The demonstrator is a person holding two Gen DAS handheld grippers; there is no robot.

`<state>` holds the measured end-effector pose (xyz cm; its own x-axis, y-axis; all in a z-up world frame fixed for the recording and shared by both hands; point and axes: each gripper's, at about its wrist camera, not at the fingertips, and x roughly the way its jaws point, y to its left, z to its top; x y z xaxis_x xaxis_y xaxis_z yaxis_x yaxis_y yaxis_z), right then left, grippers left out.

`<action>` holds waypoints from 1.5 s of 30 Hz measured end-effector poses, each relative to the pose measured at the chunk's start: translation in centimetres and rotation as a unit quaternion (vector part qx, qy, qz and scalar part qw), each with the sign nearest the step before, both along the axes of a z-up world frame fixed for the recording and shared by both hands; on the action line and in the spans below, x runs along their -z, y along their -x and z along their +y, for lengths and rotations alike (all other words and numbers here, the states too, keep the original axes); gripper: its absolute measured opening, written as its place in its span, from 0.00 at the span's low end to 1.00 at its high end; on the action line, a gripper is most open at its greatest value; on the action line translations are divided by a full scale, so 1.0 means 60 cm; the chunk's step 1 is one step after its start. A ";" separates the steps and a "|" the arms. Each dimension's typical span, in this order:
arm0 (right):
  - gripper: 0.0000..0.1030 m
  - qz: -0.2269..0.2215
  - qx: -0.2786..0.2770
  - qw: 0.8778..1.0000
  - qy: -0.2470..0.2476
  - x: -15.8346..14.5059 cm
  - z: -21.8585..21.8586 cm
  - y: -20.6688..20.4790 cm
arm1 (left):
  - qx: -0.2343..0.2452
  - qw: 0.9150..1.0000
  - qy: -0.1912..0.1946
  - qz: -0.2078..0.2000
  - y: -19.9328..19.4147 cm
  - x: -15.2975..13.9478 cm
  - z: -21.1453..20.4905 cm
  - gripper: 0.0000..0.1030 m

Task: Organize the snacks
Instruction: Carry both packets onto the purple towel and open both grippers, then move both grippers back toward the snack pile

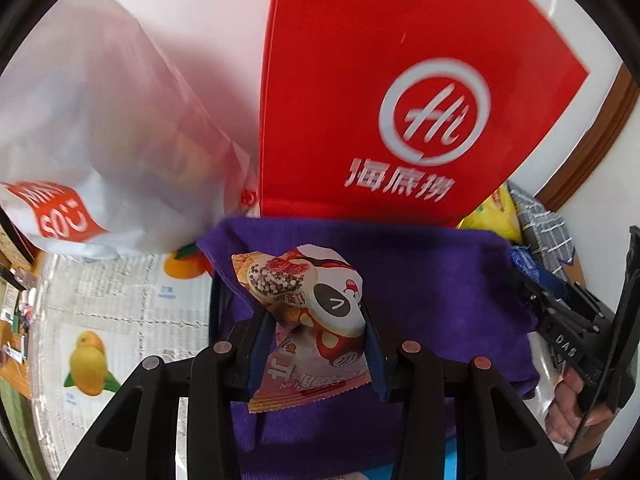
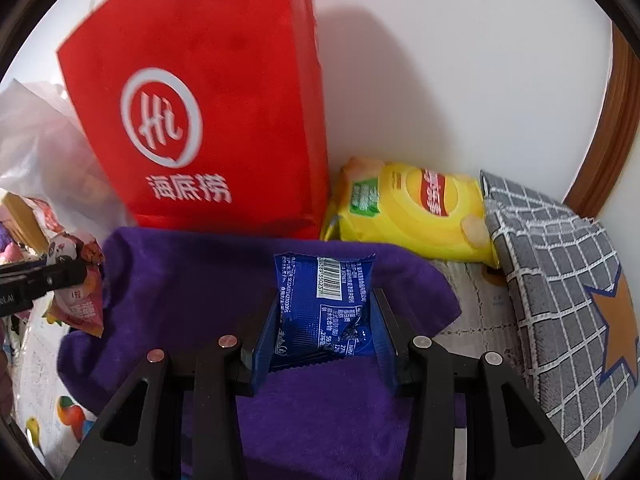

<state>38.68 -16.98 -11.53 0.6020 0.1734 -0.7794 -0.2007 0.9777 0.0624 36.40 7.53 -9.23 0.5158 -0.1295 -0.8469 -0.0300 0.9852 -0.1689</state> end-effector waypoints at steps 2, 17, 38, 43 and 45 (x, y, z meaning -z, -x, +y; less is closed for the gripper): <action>0.43 0.011 0.000 1.000 -0.001 0.013 -0.003 -0.007 | 0.000 1.000 0.003 0.007 -0.005 0.015 0.000 0.38; 0.43 0.072 -0.006 0.997 0.003 0.093 0.002 -0.041 | 0.007 0.999 0.004 0.049 -0.035 0.080 -0.007 0.38; 0.76 0.017 -0.014 1.000 0.016 0.006 0.041 0.015 | 0.011 1.000 -0.021 0.003 -0.002 0.007 -0.036 0.66; 0.79 -0.006 0.015 0.999 0.048 -0.041 0.031 0.057 | 0.014 0.997 -0.020 -0.069 0.050 -0.068 -0.038 0.65; 0.79 -0.015 0.011 0.999 0.051 -0.059 0.030 0.074 | 0.010 0.996 -0.011 -0.083 0.071 -0.091 -0.035 0.65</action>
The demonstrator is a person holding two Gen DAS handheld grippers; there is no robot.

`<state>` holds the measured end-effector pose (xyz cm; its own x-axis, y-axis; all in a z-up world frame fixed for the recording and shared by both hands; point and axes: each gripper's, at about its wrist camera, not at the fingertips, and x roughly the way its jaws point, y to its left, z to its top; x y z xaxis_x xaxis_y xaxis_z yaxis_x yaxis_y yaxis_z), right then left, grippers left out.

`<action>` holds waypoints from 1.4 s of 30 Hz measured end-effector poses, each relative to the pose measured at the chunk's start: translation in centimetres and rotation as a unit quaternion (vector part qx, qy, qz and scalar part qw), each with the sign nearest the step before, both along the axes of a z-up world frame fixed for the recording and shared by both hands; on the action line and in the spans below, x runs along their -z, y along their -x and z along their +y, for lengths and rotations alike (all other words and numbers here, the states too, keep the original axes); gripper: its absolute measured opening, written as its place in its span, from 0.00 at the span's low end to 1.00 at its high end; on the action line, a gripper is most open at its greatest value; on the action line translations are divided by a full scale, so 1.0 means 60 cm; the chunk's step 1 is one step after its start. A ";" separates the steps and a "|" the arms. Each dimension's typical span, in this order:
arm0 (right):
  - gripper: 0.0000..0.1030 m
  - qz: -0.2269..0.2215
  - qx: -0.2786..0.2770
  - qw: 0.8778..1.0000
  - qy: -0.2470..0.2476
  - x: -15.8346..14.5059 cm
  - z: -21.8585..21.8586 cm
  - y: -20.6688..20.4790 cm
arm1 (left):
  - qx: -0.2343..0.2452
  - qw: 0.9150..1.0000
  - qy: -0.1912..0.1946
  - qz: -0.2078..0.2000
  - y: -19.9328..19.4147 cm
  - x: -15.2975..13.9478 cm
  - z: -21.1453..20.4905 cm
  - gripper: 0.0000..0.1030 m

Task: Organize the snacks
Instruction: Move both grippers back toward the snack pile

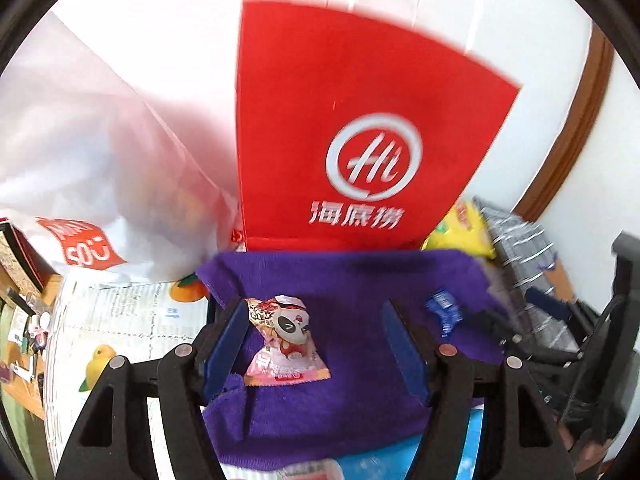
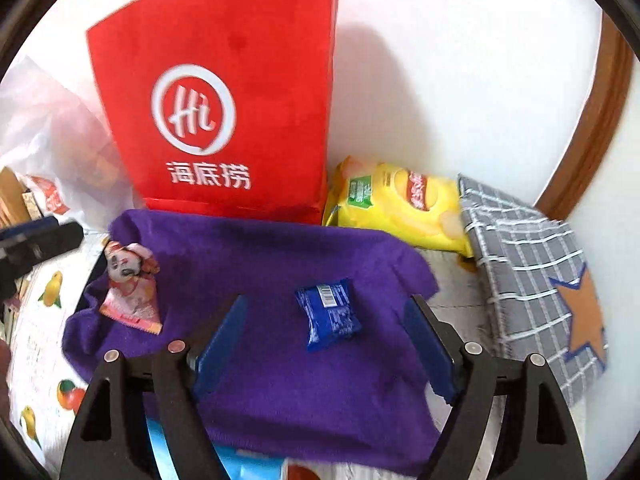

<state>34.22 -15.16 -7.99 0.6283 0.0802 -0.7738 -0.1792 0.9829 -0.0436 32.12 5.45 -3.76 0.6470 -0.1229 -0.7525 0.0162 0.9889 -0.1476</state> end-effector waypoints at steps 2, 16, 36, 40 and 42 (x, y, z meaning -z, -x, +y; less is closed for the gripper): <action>0.79 -0.012 -0.009 1.000 -0.014 -0.017 -0.009 0.025 | -0.003 1.000 0.007 -0.010 0.026 -0.017 0.008 0.64; 0.78 -0.032 -0.027 0.996 -0.074 -0.033 -0.036 0.230 | -0.049 0.998 0.027 0.018 0.197 -0.009 0.049 0.64; 0.77 0.043 -0.027 0.984 -0.170 0.064 -0.023 0.344 | -0.060 0.997 0.020 0.041 0.357 0.071 0.073 0.66; 0.77 0.060 -0.024 0.983 -0.173 0.087 -0.006 0.339 | -0.063 0.997 0.020 0.042 0.370 0.081 0.084 0.66; 0.77 0.070 -0.021 0.984 -0.161 0.101 0.005 0.335 | -0.063 0.997 0.021 0.044 0.375 0.087 0.089 0.66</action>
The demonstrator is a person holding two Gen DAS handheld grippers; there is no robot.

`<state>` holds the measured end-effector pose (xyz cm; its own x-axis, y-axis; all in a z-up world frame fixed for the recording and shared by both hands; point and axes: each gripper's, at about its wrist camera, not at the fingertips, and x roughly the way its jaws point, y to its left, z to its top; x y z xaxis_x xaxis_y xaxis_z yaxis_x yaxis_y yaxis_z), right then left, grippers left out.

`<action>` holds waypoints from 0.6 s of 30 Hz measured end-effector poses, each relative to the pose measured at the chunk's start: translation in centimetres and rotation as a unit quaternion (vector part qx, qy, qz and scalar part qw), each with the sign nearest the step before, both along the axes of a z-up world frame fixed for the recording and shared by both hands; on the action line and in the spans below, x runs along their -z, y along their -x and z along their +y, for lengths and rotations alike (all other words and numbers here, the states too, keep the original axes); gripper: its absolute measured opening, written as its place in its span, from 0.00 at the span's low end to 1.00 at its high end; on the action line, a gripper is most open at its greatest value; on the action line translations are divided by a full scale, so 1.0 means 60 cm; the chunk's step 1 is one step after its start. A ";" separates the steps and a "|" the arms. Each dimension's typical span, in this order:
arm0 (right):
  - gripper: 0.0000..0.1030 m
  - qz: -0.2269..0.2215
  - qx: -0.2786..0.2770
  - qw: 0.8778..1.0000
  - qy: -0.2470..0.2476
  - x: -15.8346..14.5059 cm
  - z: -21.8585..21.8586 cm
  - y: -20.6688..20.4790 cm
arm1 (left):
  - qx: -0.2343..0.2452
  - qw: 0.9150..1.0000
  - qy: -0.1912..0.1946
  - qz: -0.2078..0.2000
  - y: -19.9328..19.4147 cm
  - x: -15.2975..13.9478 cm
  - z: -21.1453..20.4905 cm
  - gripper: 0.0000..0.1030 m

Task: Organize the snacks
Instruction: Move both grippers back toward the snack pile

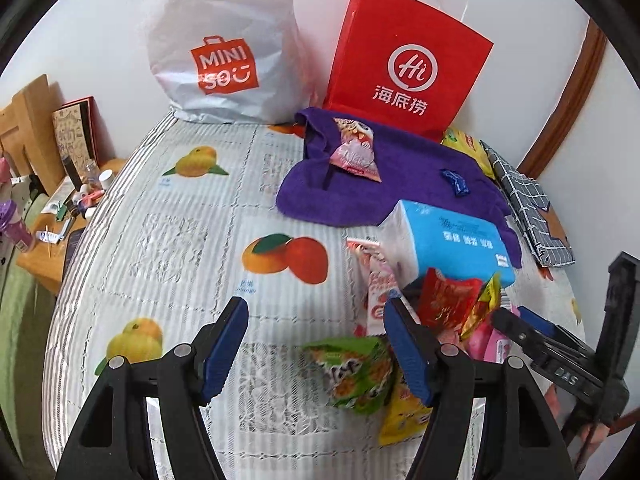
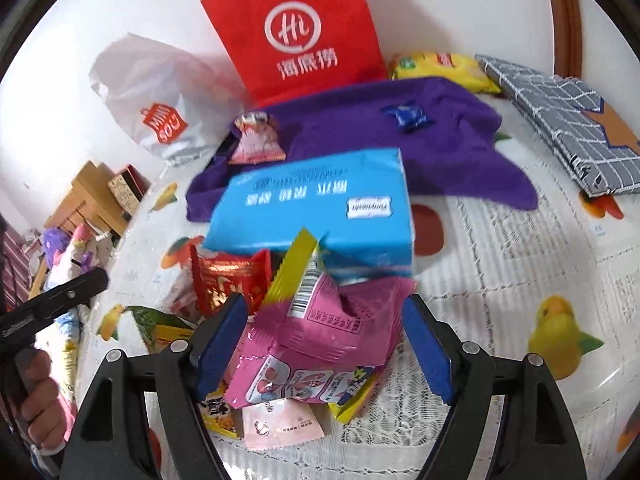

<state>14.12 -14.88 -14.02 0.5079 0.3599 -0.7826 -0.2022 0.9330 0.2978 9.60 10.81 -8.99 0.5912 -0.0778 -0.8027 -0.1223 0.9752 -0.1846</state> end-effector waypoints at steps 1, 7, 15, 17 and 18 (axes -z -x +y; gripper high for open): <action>0.77 0.004 -0.002 1.000 0.007 0.005 0.004 -0.001 | 0.000 1.000 0.000 0.001 0.001 0.003 0.002 0.66; 0.79 0.017 -0.006 0.999 0.042 0.037 0.018 -0.005 | -0.003 1.000 0.006 0.010 0.005 0.019 0.013 0.66; 0.67 0.021 -0.012 0.999 0.032 0.053 -0.002 -0.007 | 0.008 1.000 0.017 0.015 0.006 0.029 0.010 0.66; 0.66 0.017 -0.011 0.999 0.026 0.051 -0.010 -0.004 | 0.013 1.000 0.022 0.015 0.006 0.032 0.005 0.66; 0.66 0.012 -0.010 1.000 0.027 0.048 -0.015 -0.002 | 0.014 0.999 0.024 0.016 0.006 0.033 0.003 0.66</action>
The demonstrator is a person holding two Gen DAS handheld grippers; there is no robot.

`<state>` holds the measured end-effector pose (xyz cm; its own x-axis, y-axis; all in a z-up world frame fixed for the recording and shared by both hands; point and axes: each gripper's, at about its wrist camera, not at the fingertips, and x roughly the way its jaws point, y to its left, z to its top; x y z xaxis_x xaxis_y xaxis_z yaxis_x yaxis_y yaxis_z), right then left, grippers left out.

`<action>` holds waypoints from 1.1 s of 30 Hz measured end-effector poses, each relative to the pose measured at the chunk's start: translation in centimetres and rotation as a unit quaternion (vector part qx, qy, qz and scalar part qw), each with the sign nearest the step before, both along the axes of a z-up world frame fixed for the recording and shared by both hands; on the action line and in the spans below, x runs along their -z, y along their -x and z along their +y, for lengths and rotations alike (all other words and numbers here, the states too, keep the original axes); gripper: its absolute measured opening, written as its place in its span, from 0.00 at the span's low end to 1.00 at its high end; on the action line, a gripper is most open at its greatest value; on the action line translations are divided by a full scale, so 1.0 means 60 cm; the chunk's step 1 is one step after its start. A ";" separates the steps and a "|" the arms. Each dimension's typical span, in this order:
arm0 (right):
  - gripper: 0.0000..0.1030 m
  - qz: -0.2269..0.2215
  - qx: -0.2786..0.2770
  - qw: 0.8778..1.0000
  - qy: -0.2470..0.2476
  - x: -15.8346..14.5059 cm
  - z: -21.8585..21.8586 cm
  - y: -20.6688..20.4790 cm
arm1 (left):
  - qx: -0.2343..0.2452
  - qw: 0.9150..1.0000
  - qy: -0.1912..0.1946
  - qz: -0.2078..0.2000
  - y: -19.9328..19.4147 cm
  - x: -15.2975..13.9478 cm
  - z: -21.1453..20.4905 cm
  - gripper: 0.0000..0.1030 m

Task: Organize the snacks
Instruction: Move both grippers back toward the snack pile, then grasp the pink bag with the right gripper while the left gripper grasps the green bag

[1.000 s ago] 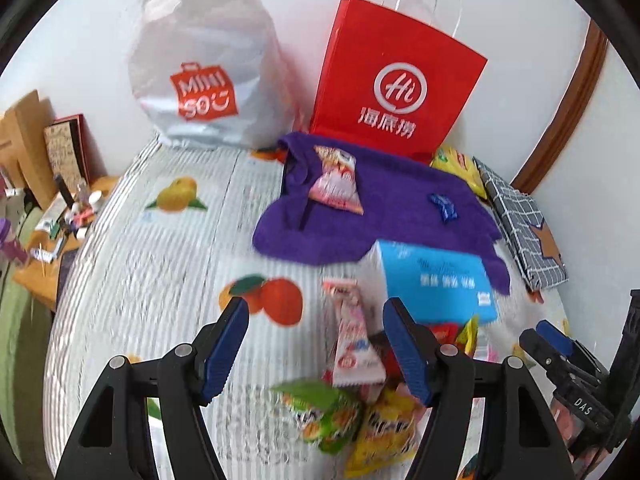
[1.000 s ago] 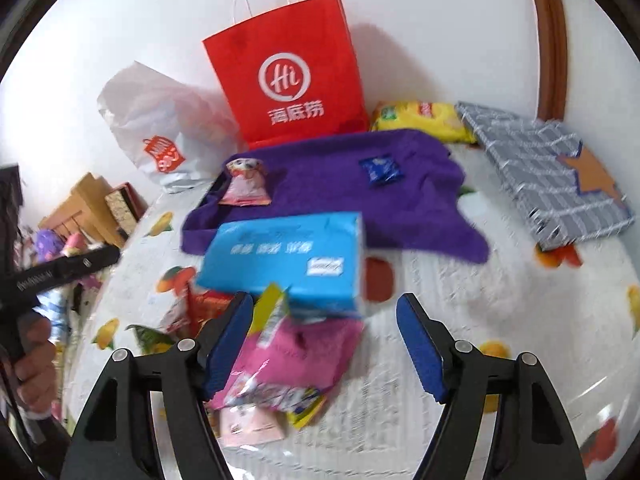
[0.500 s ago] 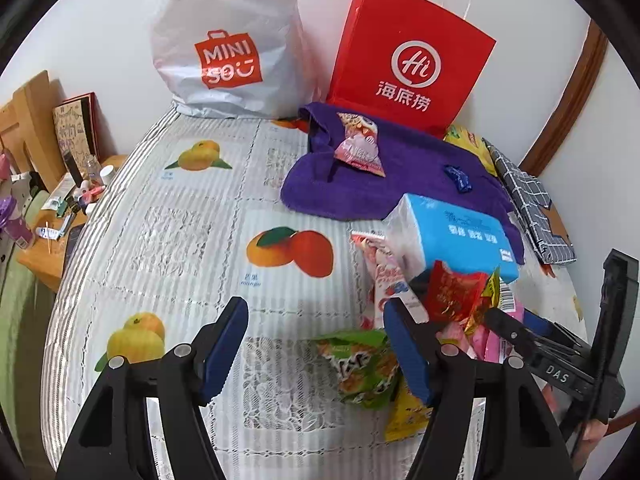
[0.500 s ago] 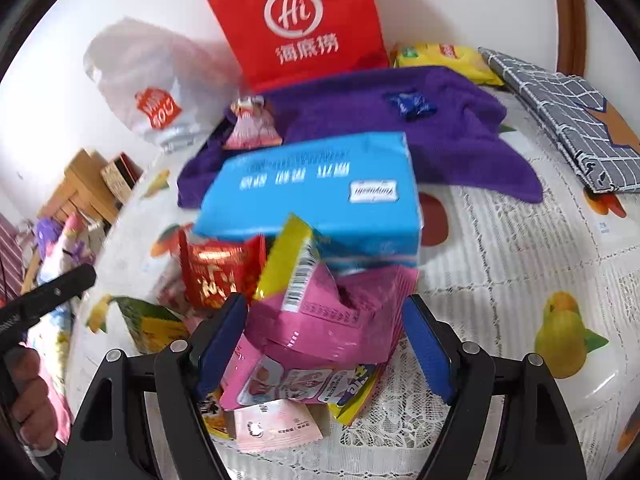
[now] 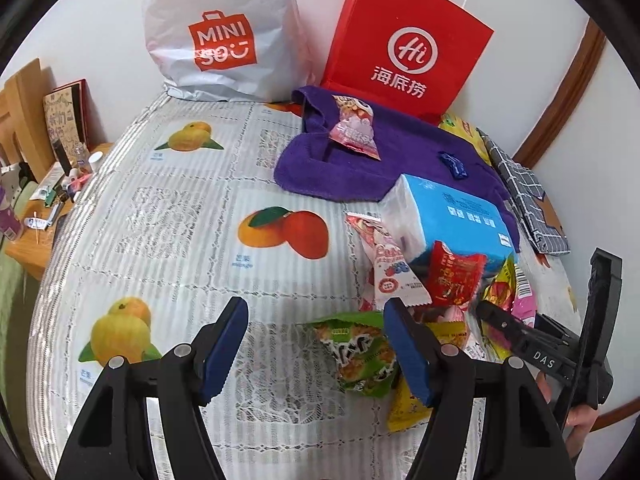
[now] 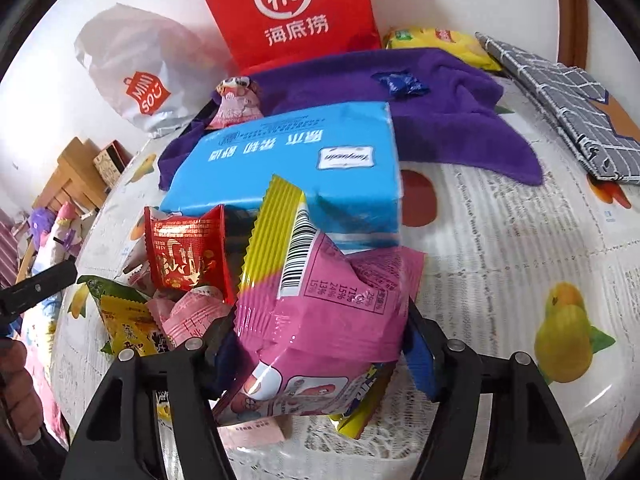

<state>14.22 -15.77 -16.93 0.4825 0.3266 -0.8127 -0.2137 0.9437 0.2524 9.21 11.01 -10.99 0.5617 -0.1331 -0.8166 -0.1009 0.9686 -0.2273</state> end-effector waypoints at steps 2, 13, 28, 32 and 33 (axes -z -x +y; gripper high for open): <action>0.66 -0.009 0.004 1.000 0.003 -0.007 -0.009 0.004 | 0.005 1.000 0.006 0.004 0.001 0.006 -0.007 0.66; 0.66 -0.052 0.024 0.998 0.016 -0.038 -0.065 0.034 | 0.032 0.999 0.024 0.029 -0.007 0.044 -0.046 0.66; 0.66 -0.061 0.030 0.997 0.031 -0.027 -0.091 0.045 | 0.030 0.998 0.014 0.044 -0.020 0.068 -0.066 0.65; 0.66 -0.060 0.029 0.997 0.032 -0.024 -0.089 0.045 | 0.029 0.998 0.012 0.046 -0.021 0.070 -0.066 0.63; 0.66 -0.060 0.029 0.997 0.032 -0.024 -0.089 0.045 | 0.028 0.998 0.013 0.047 -0.021 0.070 -0.066 0.62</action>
